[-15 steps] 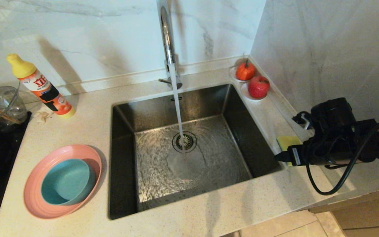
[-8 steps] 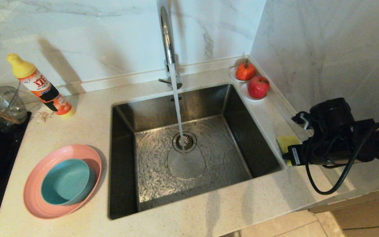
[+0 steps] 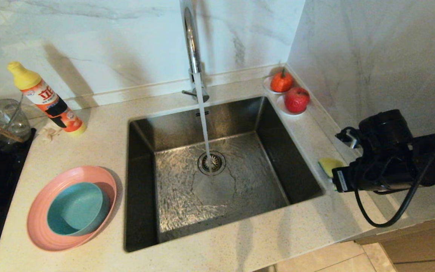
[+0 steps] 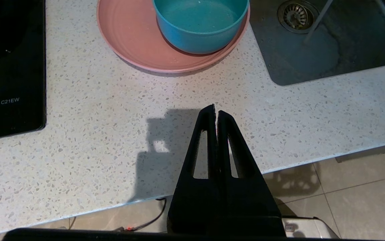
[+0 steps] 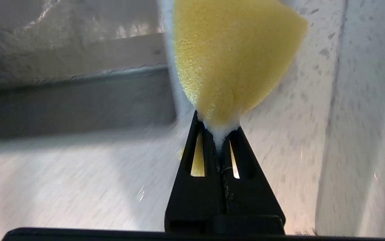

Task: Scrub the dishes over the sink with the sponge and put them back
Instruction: Pick up a bowl and the sponge

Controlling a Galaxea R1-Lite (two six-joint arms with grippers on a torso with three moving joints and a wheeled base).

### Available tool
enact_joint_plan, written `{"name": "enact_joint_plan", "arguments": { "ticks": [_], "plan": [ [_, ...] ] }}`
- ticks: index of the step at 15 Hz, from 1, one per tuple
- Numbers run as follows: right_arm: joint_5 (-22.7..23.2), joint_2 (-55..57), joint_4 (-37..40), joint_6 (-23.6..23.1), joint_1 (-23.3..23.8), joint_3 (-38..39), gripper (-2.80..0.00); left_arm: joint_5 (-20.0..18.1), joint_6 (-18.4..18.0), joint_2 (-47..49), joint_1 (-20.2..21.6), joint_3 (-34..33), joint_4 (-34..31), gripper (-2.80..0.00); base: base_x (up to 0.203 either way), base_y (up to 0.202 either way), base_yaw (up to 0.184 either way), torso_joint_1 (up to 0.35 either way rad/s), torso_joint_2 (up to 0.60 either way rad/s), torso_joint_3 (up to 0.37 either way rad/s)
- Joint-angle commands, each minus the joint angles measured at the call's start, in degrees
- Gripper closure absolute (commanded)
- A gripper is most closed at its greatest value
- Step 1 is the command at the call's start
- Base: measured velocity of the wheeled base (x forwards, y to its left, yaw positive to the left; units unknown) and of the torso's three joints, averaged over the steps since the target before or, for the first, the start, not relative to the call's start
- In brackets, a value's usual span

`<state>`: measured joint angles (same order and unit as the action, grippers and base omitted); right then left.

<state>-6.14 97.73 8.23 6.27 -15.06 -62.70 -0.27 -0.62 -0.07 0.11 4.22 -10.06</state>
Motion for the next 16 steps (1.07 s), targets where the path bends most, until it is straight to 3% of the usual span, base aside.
{"name": "enact_joint_plan", "arguments": {
  "ticks": [1, 11, 16],
  "plan": [
    [-0.04, -6.06, 2.59, -0.03, -3.06, -0.58, 0.0, 0.0, 0.01, -0.01, 0.06, 0.0, -0.05, 0.0, 0.0, 0.0, 0.0, 0.0, 0.0, 0.0],
    [-1.27, -19.74, 17.31, 0.1, -26.22, -2.45, 0.0, 0.0, 0.01, -0.01, 0.05, 0.0, -0.05, 0.0, 0.0, 0.0, 0.0, 0.0, 0.0, 0.0],
    [-1.6, -19.79, 18.32, 2.24, -34.03, -1.98, 0.0, 0.0, 0.01, -0.01, 0.07, 0.0, -0.05, 0.0, 0.0, 0.0, 0.0, 0.0, 0.0, 0.0]
  ]
}}
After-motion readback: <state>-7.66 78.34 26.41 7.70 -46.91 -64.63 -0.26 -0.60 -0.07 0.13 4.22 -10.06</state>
